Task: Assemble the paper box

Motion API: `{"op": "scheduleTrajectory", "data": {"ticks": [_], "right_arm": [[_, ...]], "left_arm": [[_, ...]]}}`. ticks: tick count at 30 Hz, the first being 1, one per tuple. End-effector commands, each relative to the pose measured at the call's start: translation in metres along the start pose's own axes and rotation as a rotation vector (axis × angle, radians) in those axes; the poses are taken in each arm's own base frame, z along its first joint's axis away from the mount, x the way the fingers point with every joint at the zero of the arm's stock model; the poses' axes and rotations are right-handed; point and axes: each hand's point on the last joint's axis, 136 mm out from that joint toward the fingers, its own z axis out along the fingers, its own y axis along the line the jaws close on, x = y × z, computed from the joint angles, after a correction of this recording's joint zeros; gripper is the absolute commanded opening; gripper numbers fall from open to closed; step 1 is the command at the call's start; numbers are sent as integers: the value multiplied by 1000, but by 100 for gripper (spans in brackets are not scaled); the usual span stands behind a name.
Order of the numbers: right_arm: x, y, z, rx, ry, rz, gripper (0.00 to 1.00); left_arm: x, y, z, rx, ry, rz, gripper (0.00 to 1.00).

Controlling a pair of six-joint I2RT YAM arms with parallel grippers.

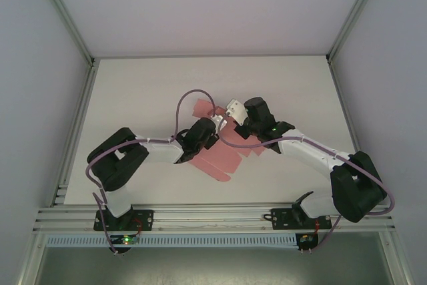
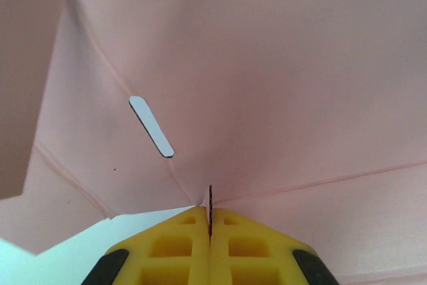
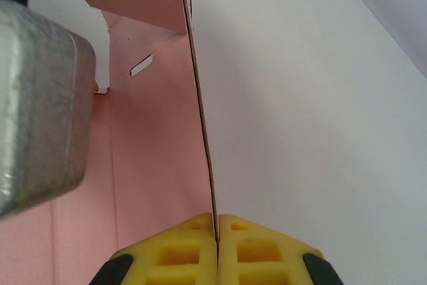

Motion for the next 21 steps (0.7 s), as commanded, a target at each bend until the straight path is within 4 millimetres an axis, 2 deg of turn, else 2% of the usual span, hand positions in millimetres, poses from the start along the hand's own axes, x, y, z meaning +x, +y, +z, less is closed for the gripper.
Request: {"op": "scheduleTrajectory", "data": {"ticks": [1, 4, 5, 6, 7, 9, 11, 14, 21], "right_arm": [[-33, -1, -5, 11, -128, 3, 0], [-31, -3, -6, 27, -124, -7, 0], [-29, -3, -6, 32, -118, -15, 0], [-27, -6, -6, 45, -112, -21, 0], [-26, -7, -5, 55, -108, -27, 0], [-23, -9, -3, 69, -93, -52, 0], [-22, -11, -1, 83, -81, -70, 0], [-25, -14, 3, 90, -77, -79, 0], [-23, -18, 12, 105, -49, -109, 0]], "left_arm": [[-27, -15, 4, -1, -82, 3, 6], [-21, -15, 5, -2, -74, -21, 12], [-18, -14, 4, -11, -73, -30, 18], [-14, -10, 3, -22, -71, -46, 28], [-10, -9, 1, -20, -67, -62, 34], [-6, -3, -7, -12, -70, -108, 56], [-6, -2, -17, 28, -82, -146, 67], [-11, 7, -35, 41, -121, -212, 99], [-13, 41, -73, 51, -178, -392, 100]]}}
